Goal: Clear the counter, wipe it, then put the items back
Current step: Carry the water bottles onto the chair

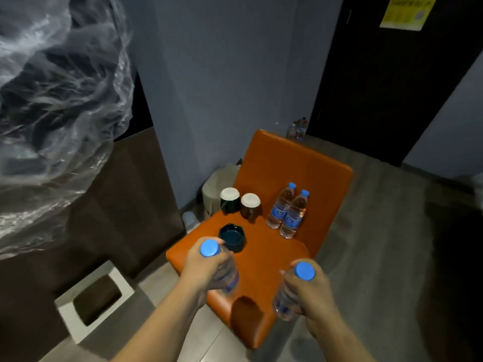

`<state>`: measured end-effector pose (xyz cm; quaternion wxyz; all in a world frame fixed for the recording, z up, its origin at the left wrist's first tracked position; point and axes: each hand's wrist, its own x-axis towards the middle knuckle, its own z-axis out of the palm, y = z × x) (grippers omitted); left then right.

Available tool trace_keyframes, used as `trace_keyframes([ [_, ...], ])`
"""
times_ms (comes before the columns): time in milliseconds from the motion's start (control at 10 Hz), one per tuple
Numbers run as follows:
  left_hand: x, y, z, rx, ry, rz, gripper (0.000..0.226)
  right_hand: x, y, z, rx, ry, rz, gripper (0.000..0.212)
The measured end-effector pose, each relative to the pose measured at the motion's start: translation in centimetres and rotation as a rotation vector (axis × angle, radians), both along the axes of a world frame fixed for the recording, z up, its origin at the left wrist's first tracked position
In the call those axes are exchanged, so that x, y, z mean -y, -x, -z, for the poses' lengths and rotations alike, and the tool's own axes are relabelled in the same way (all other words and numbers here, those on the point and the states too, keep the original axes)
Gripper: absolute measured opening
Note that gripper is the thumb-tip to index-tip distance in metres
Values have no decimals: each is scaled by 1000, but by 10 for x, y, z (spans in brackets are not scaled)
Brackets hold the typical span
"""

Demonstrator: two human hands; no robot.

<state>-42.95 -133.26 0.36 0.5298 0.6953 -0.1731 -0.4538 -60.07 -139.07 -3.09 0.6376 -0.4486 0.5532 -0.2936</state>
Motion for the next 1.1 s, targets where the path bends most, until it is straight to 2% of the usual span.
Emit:
trace_keyframes([
  [100,45,-1,3,1,-17,-43,22,40,-2,7,17,-35,48,18],
  [300,124,-15,22,50,-29,24,24,102,-15,21,18,-61,127,15],
  [500,197,-27,44,-51,-96,75,28,164,-35,38,-18,-61,200,22],
  [800,290,-28,84,-6,-172,118,28,253,-41,73,93,-218,88,16],
  [1000,326,-32,113,90,-207,118,35,318,-50,119,33,-355,61,24],
  [1100,337,-38,128,118,-235,137,29,331,-60,132,101,-420,73,33],
])
